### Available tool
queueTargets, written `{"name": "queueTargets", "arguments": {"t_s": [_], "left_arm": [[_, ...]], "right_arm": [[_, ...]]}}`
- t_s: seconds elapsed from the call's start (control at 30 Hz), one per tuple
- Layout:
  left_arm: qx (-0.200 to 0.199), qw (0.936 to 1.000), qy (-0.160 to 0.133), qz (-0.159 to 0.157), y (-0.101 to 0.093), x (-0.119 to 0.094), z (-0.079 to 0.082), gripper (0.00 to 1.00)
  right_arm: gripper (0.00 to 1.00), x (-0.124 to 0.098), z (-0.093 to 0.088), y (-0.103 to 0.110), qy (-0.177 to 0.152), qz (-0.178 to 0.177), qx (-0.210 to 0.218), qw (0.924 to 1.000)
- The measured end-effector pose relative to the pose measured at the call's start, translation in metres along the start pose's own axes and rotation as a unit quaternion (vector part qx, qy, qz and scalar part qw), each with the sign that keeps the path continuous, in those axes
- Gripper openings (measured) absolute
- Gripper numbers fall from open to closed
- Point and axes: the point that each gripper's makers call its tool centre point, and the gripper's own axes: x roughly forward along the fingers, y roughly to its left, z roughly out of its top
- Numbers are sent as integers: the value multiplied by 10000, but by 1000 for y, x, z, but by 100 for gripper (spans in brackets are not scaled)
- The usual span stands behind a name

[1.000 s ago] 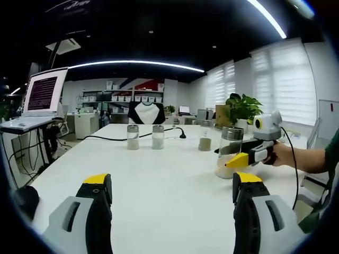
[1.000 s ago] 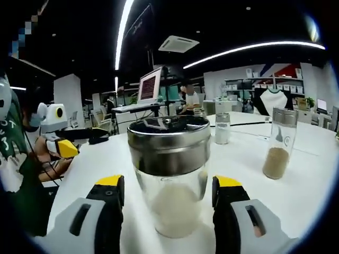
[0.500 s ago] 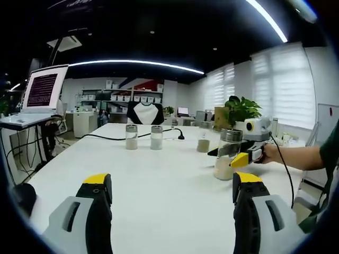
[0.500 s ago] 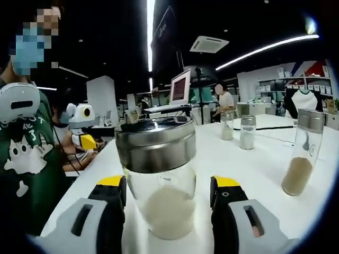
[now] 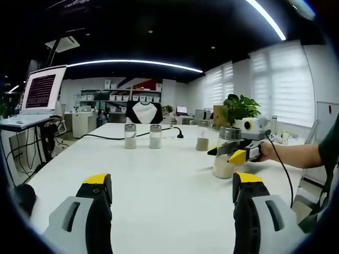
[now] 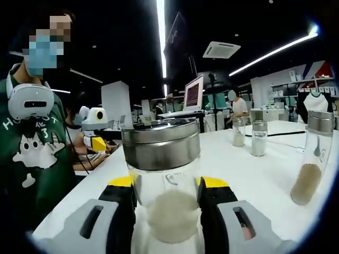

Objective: Rotate the seasoning bottle until the label or dispensing opening points toward the visible target arrow and the bottle remains upright within the marked orientation range

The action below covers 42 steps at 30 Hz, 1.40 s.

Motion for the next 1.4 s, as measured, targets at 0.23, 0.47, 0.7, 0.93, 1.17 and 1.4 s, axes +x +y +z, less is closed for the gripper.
{"name": "queueTargets", "arguments": {"t_s": [0.23, 0.47, 0.7, 0.93, 1.17, 1.4], "left_arm": [[-11, 10000, -5, 4, 0, 0, 1, 100], [-25, 10000, -9, -8, 0, 0, 1, 100], [-18, 10000, 5, -16, -1, 0, 0, 100], [-51, 10000, 39, 11, 1, 0, -2, 100], [-14, 10000, -6, 22, 1, -1, 0, 99], [6, 10000, -43, 30, 1, -3, 3, 100]], "right_arm": [[44, 0, 0, -1, -18, -19, -147, 9999], [44, 0, -1, -2, 45, -77, -222, 9997], [43, 0, -2, -3, 104, -251, -227, 9994], [43, -1, -3, -4, 168, -490, -246, 9984], [43, -2, -4, -5, 214, -883, -200, 9957], [43, -5, -7, -9, 450, -1416, -48, 9889]]}}
